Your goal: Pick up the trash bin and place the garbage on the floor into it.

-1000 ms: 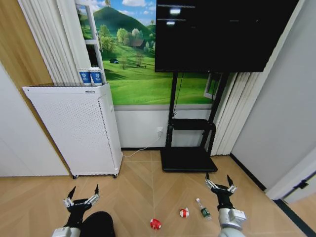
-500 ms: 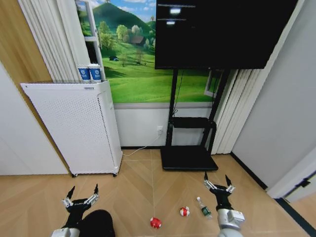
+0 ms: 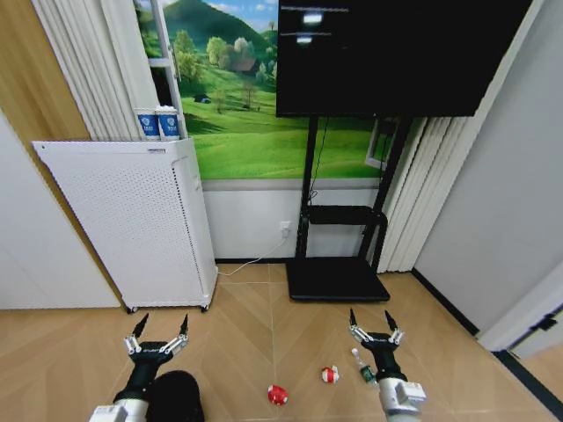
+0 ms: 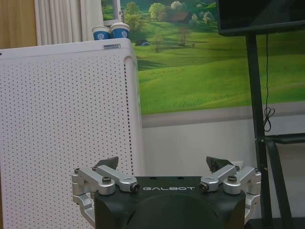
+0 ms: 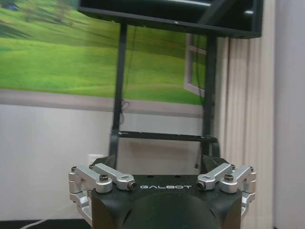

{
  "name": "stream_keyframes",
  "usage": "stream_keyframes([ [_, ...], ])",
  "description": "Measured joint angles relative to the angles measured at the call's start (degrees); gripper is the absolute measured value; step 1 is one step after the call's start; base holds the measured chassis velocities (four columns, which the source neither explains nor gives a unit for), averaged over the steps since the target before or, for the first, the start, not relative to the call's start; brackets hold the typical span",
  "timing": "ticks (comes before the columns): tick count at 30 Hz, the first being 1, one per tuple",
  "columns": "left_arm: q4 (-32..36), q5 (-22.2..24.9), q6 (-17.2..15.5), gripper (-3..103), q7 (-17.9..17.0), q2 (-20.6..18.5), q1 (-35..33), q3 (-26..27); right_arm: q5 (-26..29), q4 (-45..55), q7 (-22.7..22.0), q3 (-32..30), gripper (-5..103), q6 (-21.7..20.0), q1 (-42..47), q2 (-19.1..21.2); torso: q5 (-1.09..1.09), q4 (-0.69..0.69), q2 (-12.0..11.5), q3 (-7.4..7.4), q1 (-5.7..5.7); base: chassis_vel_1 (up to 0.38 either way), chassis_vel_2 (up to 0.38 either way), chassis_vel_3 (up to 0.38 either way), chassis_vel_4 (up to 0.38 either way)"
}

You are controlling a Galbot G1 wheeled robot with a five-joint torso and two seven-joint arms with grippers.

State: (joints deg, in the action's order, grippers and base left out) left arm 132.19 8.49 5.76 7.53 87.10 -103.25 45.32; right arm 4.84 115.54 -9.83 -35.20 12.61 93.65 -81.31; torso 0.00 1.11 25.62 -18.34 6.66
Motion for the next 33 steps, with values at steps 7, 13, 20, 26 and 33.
stream_keyframes([
  [7, 0.3, 0.2, -0.1, 100, 0.0, -0.3, 0.0, 0.2, -0.9, 0.2, -2.8, 0.0, 100, -1.3, 0.1, -0.3, 0.00, 0.00, -1.6, 1.07, -0.50, 0.000, 0.000, 0.000, 0.000],
  [13, 0.3, -0.5, -0.3, 100, -0.1, 0.0, -0.1, 0.0, -0.9, -0.3, -2.8, 0.0, 100, -0.8, 0.3, -0.4, 0.00, 0.00, -3.4, 2.22, -1.16, 0.000, 0.000, 0.000, 0.000],
  [20, 0.3, -0.4, -0.3, 100, -0.2, 0.0, 0.0, 0.3, -0.9, -0.5, -2.6, 0.1, 100, -0.6, 0.2, -0.6, 0.00, 0.00, -4.8, 3.11, -1.66, 0.000, 0.000, 0.000, 0.000],
  [26, -0.4, -0.6, -0.3, 100, -0.4, -0.1, 0.3, 0.2, -0.2, -0.5, -2.1, 0.3, 100, -0.8, 0.2, -0.5, 0.00, 0.00, -6.1, 4.00, -2.14, 0.000, 0.000, 0.000, 0.000],
  [33, -1.3, -0.5, -0.6, 100, -0.5, -0.1, 1.1, 0.0, -0.3, -0.5, -1.1, 0.2, 100, -0.4, 0.2, -0.2, 0.00, 0.00, -7.9, 5.20, -2.68, 0.000, 0.000, 0.000, 0.000],
])
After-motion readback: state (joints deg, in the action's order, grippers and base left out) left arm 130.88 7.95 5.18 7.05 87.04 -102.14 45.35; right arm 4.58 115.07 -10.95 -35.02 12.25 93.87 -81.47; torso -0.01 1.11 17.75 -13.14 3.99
